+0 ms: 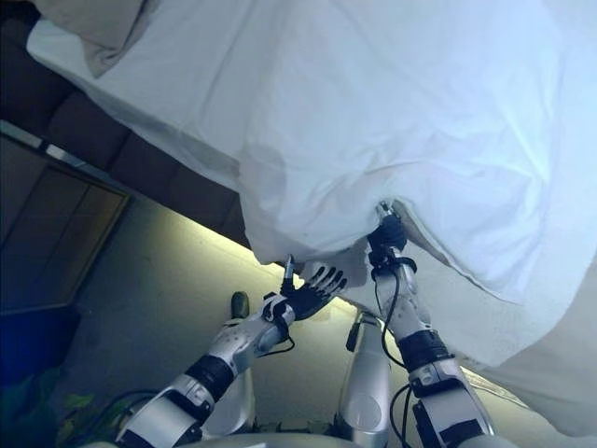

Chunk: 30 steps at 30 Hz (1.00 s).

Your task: Make the bed neatly

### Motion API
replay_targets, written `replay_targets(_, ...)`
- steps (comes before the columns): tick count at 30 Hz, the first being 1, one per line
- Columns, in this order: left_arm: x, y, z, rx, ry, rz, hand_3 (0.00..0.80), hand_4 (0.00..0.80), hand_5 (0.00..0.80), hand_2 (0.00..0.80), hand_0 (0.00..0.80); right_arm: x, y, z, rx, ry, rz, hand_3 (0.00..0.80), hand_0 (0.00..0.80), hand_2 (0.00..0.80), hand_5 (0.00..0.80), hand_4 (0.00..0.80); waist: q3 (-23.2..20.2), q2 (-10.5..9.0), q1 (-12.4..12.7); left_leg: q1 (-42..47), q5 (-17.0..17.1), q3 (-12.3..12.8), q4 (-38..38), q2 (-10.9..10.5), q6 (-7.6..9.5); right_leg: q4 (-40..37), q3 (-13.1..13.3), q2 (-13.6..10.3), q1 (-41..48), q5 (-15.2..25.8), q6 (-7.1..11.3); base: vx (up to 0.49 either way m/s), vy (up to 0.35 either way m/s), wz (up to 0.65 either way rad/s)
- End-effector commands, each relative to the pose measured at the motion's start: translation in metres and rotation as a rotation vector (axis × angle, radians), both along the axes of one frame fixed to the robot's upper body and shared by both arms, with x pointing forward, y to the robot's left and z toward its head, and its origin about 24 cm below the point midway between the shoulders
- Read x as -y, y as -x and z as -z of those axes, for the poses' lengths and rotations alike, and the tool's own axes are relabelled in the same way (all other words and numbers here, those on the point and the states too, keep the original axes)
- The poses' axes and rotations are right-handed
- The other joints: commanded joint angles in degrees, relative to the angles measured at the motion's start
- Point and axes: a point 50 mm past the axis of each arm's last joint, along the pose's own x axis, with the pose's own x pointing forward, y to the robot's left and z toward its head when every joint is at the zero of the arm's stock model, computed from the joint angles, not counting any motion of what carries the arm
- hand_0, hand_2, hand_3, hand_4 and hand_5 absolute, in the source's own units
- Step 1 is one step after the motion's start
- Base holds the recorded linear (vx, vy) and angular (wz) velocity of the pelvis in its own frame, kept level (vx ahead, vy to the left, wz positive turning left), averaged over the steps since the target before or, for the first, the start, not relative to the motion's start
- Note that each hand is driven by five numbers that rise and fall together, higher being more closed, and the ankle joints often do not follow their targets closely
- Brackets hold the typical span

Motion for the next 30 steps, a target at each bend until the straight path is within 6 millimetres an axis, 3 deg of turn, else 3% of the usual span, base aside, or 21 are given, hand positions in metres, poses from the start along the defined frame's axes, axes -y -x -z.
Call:
replay_targets(1,0.03,0.003,-0.021,0.049,0.095,0.097,0.0,0.0,0.0,0.0,0.0,-0.009,-0.005,-0.048,0.205,-0.033,-0.035,0.8,0.8,0.8,0.8,0.8,-3.6,-0.75,-0.6,-1.7,6.3,-0.9,-1.1,3.8,-0.61,-4.5,3.8,-5.3,2.9,6.7,5.41,0.044,0.038,-0.06)
replay_targets(8,0.039,0.008,-0.015,-0.022,0.032,0.112,0.0,0.0,0.0,0.0,0.0,-0.011,-0.006,-0.051,0.201,-0.016,-0.047,0.8,0.8,0.8,0.8,0.8,-4.1,-0.04,-1.5,-1.3,5.9,-0.2,-0.4,3.7,-0.57,-4.2,4.7,-5.3,3.0,6.1,5.41,0.052,0.05,-0.07)
replay_targets(15,0.019,-0.02,-0.021,-0.035,-0.047,-0.069,0.0,0.0,0.0,0.0,0.0,-0.02,-0.006,-0.053,0.191,-0.003,-0.087,0.8,0.8,0.8,0.8,0.8,-4.9,0.21,-2.6,-0.8,6.3,0.8,-0.3,4.2,-0.53,-4.5,5.3,-5.3,3.5,5.9,5.41,0.038,0.039,-0.05)
replay_targets(23,0.005,-0.046,-0.04,-0.002,-0.025,-0.222,0.0,0.0,0.0,0.0,0.0,-0.023,-0.01,-0.055,0.166,0.033,-0.121,0.8,0.8,0.8,0.8,0.8,-6.3,2.17,-4.2,0.3,7.4,2.0,-1.9,4.2,-0.62,-4.1,6.1,-6.0,3.4,5.3,5.41,0.036,0.113,-0.06)
replay_targets(29,-0.005,-0.053,-0.044,0.007,-0.012,-0.277,0.0,0.0,0.0,0.0,0.0,-0.018,-0.01,-0.055,0.156,0.06,-0.128,0.8,0.8,0.8,0.8,0.8,-6.9,3.59,-4.6,1.2,8.3,3.1,-3.5,3.8,-0.48,-4.1,6.7,-6.5,3.3,5.1,5.41,0.005,0.105,-0.08)
replay_targets(30,-0.006,-0.053,-0.044,0.009,-0.012,-0.278,0.408,0.408,0.408,0.408,0.408,-0.017,-0.009,-0.054,0.153,0.063,-0.125,0.8,0.8,0.8,0.8,0.8,-7.0,3.81,-4.6,1.5,8.5,3.2,-3.8,3.7,-0.48,-4.2,6.6,-6.7,3.5,5.1,5.41,0.006,0.049,-0.03)
